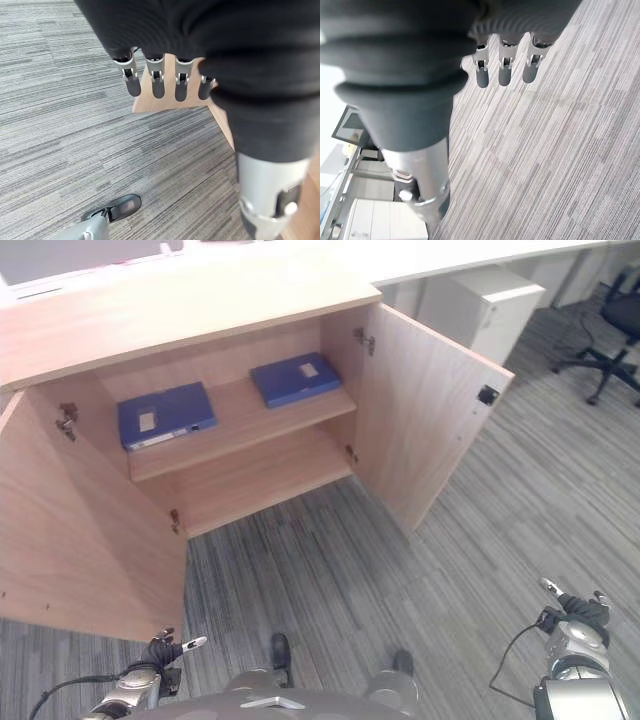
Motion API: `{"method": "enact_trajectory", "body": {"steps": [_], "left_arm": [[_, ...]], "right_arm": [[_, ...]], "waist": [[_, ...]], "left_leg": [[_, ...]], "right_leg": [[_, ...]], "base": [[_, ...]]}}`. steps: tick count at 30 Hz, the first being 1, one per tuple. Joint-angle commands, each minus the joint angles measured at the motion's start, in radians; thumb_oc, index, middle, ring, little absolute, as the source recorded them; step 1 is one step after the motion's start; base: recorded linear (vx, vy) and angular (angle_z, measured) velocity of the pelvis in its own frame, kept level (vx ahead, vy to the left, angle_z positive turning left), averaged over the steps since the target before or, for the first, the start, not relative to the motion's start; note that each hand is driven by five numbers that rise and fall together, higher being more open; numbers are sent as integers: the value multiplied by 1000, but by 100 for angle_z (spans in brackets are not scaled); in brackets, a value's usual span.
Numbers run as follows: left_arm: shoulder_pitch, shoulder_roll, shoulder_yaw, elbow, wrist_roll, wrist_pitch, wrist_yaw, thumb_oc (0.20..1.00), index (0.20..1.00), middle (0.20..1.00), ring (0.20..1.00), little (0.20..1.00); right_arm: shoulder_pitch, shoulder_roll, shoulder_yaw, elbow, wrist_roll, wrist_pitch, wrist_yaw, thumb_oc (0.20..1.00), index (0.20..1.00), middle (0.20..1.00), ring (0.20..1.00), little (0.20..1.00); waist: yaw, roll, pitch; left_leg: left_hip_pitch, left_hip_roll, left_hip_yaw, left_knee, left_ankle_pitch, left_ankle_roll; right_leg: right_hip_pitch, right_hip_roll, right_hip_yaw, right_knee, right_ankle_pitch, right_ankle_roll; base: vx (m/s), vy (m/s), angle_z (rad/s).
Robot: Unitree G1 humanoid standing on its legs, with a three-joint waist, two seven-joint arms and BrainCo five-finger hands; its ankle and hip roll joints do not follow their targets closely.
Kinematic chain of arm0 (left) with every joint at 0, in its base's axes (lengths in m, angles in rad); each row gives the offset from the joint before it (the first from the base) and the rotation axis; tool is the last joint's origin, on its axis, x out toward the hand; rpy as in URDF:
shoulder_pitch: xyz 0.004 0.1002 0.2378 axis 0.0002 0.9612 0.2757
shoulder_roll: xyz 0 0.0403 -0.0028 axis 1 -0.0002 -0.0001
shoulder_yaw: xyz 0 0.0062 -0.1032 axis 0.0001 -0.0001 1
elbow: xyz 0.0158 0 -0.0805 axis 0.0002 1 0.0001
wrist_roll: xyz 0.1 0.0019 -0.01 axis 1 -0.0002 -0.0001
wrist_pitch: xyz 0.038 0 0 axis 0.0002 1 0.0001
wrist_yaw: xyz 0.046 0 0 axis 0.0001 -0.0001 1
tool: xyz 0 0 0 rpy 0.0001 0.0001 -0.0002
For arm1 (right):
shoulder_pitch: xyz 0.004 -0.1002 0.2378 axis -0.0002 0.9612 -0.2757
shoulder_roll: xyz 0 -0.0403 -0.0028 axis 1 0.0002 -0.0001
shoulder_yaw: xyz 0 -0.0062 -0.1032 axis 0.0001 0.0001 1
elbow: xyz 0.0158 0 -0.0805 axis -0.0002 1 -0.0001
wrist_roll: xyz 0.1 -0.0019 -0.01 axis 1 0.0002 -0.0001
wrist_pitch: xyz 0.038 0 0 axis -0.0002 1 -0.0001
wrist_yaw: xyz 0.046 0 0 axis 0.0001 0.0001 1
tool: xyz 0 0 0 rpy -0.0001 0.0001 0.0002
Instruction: Put the empty folder in the office cabinet
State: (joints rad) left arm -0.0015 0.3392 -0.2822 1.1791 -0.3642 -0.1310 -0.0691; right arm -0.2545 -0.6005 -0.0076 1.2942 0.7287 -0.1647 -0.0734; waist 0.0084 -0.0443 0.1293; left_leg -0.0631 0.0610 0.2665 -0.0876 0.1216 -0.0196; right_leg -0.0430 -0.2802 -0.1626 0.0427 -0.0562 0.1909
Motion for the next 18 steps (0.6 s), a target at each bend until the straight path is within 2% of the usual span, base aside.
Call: {"method": "enact_trajectory", "body": {"steps": [1, 2, 3, 4, 7, 9, 10, 13, 14, 18], "left_arm": [[10, 12, -15, -32, 32, -40, 18, 1000, 1000, 1000, 1000, 1000], [7, 11, -20, -36, 29, -44, 22, 1000, 1000, 1000, 1000, 1000], [7, 11, -20, -36, 29, -44, 22, 1000, 1000, 1000, 1000, 1000], [-10, 0, -39, -59, -10, -48, 22, 1000, 1000, 1000, 1000, 1000], [-17, -8, -51, -68, -13, -46, 22, 1000, 1000, 1000, 1000, 1000], [-36, -28, -77, -104, -39, -47, 15, 1000, 1000, 1000, 1000, 1000], [-34, -34, -87, -112, -37, -46, 3, 1000, 1000, 1000, 1000, 1000], [-23, -35, -86, -113, -42, -45, -15, 1000, 1000, 1000, 1000, 1000], [-7, -34, -86, -121, -41, -40, -30, 1000, 1000, 1000, 1000, 1000], [21, -37, -75, -118, -28, -36, -41, 1000, 1000, 1000, 1000, 1000]], "right_arm": [[-50, -97, -63, 13, 44, -41, -20, 1000, 1000, 1000, 1000, 1000], [-49, -111, -68, 13, 45, -43, -21, 1000, 1000, 1000, 1000, 1000], [-49, -111, -68, 13, 45, -43, -21, 1000, 1000, 1000, 1000, 1000], [-75, -171, -65, 19, 58, -56, -29, 1000, 1000, 1000, 1000, 1000], [-88, -190, -63, 21, 56, -60, -33, 1000, 1000, 1000, 1000, 1000], [-144, -264, -46, 17, 40, -71, -50, 1000, 1000, 1000, 1000, 1000], [-195, -287, -6, 9, 19, -76, -44, 1000, 1000, 1000, 1000, 1000], [-250, -305, 24, 2, 13, -85, -38, 1000, 1000, 1000, 1000, 1000], [-266, -315, 25, -53, 26, -109, -37, 1000, 1000, 1000, 1000, 1000], [-245, -304, 14, -173, 28, -146, -35, 1000, 1000, 1000, 1000, 1000]], "waist": [[19, 23, -36], [21, 25, -41], [21, 25, -41], [21, 55, -46], [20, 67, -46], [14, 95, -38], [16, 107, -39], [14, 125, -39], [15, 140, -38], [10, 153, -43]], "left_leg": [[110, 170, -32, 0, -76, -159], [97, 197, -47, 0, -52, -176], [97, 197, -47, 0, -52, -176], [41, 250, -80, 0, 8, -199], [22, 256, -90, 0, 23, -201], [-4, 254, -99, 0, 56, -197], [21, 240, -121, 6, 32, -188], [30, 234, -133, 19, 28, -184], [27, 231, -126, 25, 55, -181], [38, 228, -118, 15, 57, -181]], "right_leg": [[-97, -65, 16, -101, 242, 49], [-83, -47, 12, -108, 239, 48], [-83, -47, 12, -108, 239, 48], [-76, 15, 6, -103, 202, 28], [-76, 29, -4, -99, 190, 20], [-75, 43, -40, -91, 162, -4], [-73, 52, -41, -90, 149, -14], [-69, 62, -43, -91, 135, -23], [-54, 72, -49, -96, 127, -32], [-25, 86, -61, -106, 118, -36]], "base": [[230, -661, 16], [165, -533, 2], [24, -449, 77], [8, -318, 73], [-13, -194, 85], [-3, -156, 49], [38, -130, 22], [33, -37, 36], [43, 1, -12], [72, 17, 22]]}}
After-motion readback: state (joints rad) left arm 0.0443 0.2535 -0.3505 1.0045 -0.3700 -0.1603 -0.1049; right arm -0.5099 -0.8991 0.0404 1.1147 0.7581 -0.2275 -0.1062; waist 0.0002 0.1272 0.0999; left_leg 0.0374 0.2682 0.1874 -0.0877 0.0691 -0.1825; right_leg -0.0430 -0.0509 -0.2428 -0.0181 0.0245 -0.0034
